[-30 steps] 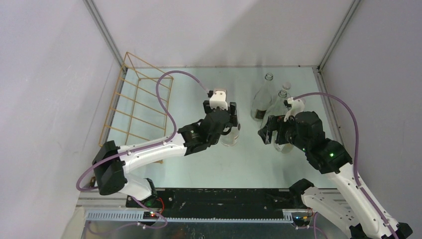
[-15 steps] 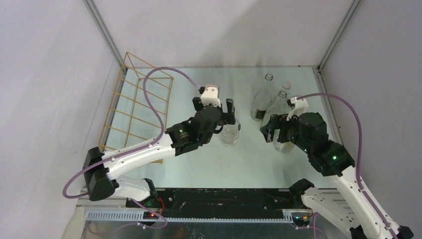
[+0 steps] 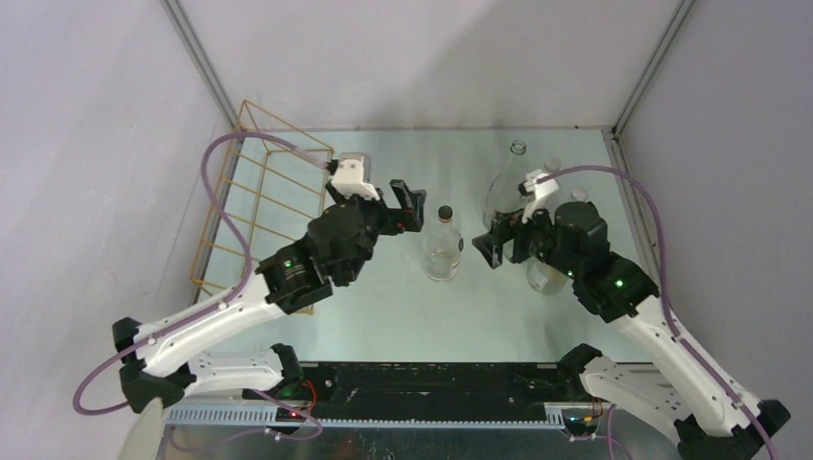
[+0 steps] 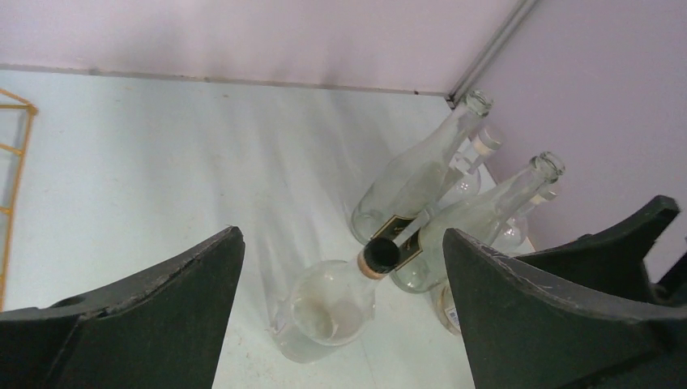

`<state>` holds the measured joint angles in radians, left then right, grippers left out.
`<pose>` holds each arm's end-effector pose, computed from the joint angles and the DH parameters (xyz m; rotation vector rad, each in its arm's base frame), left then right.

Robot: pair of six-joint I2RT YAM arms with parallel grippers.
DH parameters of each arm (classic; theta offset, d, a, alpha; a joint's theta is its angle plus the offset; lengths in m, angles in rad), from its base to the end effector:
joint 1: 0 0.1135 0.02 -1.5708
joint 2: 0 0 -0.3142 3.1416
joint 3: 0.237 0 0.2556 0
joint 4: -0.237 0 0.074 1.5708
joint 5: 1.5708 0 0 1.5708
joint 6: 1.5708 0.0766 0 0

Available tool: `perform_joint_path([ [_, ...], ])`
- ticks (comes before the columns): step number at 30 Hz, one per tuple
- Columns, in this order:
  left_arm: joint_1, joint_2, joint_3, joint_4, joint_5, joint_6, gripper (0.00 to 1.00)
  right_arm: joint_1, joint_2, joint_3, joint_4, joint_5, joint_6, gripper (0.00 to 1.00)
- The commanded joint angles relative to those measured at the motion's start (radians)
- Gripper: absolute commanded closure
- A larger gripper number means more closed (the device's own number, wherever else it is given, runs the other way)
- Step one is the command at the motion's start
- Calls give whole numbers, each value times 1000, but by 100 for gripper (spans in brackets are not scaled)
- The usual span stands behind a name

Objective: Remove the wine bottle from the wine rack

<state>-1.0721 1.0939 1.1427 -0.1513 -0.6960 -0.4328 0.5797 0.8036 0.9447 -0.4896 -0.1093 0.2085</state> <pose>0.1642 -0.1988 0.4511 0.0055 1.6798 -0.5618 0.1465 0.1059 0.3828 -0.4372 1.9198 0.6287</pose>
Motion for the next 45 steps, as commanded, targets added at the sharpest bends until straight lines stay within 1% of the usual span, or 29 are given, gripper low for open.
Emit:
perform_joint_path([
  [1,26,-80,-1,-127,-86,-10,0,86,70,31,153,34,-34,12],
  [2,43,-102,-15,-168,-91,-21,0,112,86,33,174,55,-33,12],
  [5,89,-157,-64,-224,-82,-100,0,154,158,42,201,94,-16,12],
  [8,146,-239,-136,-259,-62,-168,0,159,206,57,227,108,7,12],
  [10,163,-286,-175,-267,-63,-200,0,159,236,62,248,132,16,12],
  [16,171,-381,-226,-309,-91,-242,0,162,324,65,308,130,30,13],
  [20,173,-408,-248,-324,-98,-264,0,166,366,65,353,171,26,16],
  [24,173,-411,-257,-321,-88,-278,1,166,402,64,405,200,6,22],
  [28,173,-401,-258,-318,-78,-279,1,168,426,65,444,221,-16,31],
  [32,172,-402,-261,-315,-78,-279,1,168,444,65,464,237,-33,38],
  [41,172,-424,-283,-321,-91,-294,1,172,492,79,477,230,-47,49],
  [43,173,-427,-284,-324,-93,-298,1,173,496,90,464,229,-58,54],
  [44,173,-428,-286,-324,-94,-299,1,174,496,95,456,230,-64,59],
  [45,173,-429,-288,-323,-95,-302,1,174,495,98,453,230,-76,61],
])
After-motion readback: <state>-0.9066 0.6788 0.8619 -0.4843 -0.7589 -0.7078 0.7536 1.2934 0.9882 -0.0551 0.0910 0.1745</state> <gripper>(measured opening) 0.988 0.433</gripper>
